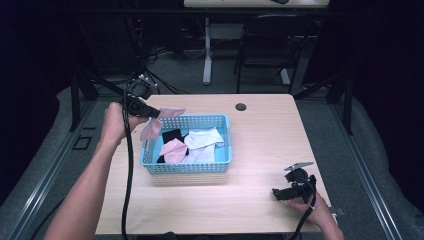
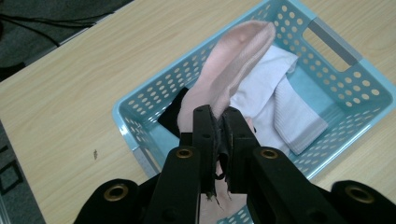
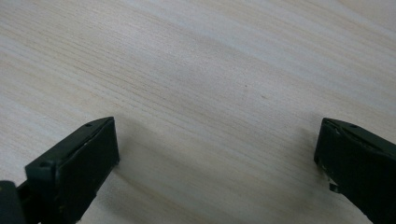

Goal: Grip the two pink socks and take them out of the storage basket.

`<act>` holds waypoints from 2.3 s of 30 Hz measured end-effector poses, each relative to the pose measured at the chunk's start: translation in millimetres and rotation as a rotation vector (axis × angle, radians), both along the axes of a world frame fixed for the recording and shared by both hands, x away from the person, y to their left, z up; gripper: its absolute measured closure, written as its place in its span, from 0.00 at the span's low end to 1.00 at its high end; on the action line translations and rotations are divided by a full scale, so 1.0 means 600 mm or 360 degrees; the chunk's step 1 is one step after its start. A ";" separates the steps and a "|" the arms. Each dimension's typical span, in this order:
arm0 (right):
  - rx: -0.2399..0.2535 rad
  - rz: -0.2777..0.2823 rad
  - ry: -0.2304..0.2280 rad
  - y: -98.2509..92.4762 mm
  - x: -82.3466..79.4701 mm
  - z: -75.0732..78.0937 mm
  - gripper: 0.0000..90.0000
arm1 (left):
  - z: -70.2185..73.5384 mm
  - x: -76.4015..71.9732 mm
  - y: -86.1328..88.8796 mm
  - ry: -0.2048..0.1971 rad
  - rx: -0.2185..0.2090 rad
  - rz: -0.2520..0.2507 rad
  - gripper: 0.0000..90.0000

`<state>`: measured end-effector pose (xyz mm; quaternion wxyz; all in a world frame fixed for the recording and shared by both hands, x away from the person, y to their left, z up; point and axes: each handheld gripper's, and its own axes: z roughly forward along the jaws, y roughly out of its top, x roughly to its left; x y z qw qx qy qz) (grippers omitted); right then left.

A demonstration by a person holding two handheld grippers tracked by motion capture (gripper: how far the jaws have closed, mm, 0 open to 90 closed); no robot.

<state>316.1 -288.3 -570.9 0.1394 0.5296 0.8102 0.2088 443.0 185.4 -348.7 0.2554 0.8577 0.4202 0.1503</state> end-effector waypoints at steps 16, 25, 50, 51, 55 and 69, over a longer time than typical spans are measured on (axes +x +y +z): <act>0.0015 -0.0011 -0.0013 0.001 -0.001 -0.001 0.00 | 0.030 -0.024 0.057 -0.0053 -0.0067 0.0064 0.95; 0.0015 -0.0013 -0.0016 0.001 -0.002 -0.001 0.00 | 0.036 -0.037 0.105 -0.0074 -0.0066 0.0152 0.95; 0.0020 -0.0017 -0.0016 0.001 -0.002 -0.001 0.00 | -0.003 -0.061 0.222 -0.0037 -0.0086 0.0440 0.95; 0.0021 -0.0017 -0.0016 0.001 -0.002 -0.001 0.00 | -0.009 -0.061 0.226 -0.0029 -0.0074 0.0457 0.95; 0.0020 -0.0018 -0.0016 0.001 -0.002 -0.001 0.00 | -0.043 -0.056 0.242 0.0033 -0.0062 0.0515 0.95; 0.0021 -0.0028 -0.0021 0.002 -0.002 -0.002 0.00 | -0.170 -0.027 0.253 0.0249 0.0078 0.0647 0.95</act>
